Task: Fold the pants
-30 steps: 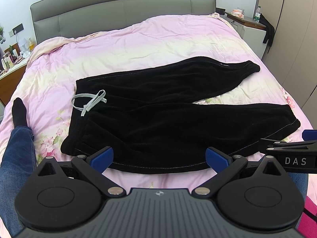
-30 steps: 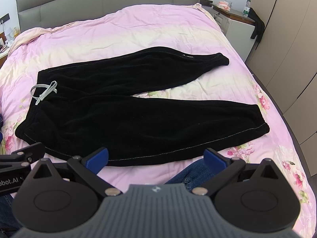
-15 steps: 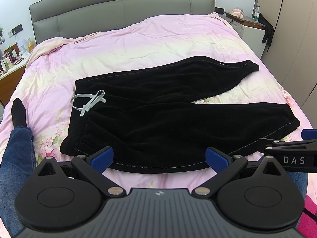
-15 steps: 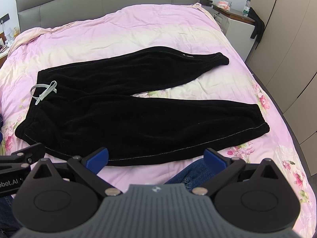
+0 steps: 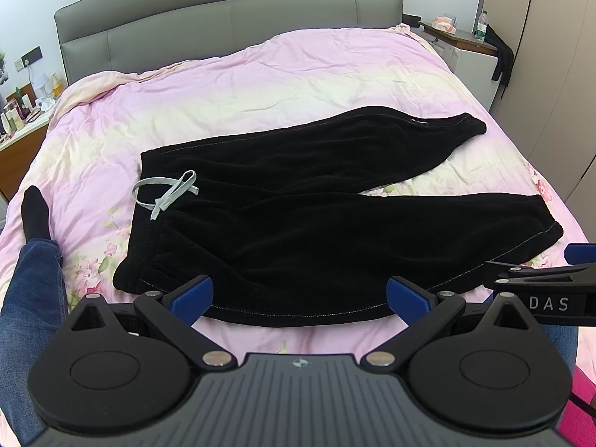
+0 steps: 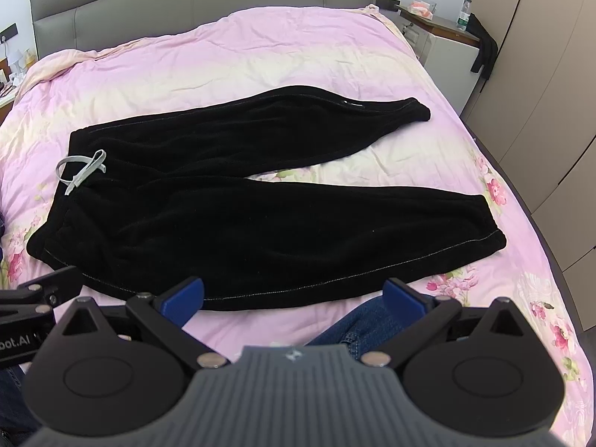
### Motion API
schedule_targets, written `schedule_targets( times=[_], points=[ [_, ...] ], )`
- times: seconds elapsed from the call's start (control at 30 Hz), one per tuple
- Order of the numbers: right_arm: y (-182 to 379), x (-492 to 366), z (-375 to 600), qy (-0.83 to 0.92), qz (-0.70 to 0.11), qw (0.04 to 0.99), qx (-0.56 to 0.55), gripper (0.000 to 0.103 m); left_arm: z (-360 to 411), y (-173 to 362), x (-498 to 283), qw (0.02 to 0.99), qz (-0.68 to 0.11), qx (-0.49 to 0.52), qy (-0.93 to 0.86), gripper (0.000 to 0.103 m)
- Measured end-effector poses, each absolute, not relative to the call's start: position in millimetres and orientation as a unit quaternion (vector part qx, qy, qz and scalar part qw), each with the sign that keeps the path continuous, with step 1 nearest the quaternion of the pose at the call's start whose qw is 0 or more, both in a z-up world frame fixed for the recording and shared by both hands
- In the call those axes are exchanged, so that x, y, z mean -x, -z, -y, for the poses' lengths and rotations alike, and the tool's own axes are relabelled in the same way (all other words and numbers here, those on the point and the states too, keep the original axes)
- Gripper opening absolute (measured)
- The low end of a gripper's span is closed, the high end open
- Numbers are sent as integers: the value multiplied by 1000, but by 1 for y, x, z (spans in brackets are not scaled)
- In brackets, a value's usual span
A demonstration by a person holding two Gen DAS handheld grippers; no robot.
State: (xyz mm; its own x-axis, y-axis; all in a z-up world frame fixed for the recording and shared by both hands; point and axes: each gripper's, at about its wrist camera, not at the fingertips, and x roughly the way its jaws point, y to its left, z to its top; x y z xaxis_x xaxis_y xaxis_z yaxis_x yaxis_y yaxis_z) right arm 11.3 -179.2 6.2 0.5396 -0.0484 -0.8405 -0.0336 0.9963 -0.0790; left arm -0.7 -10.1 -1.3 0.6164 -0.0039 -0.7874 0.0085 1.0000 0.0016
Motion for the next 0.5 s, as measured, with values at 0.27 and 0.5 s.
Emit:
schedule_targets(
  times=[0.27,0.5],
  points=[
    [-5,-11,180,5,-480,876,43,98,10,0,1,899,-437,-3,3,103],
    [-5,-11,179,6,-480,876,43,98,10,-1,1,899,-439,-2,5,103]
  ],
)
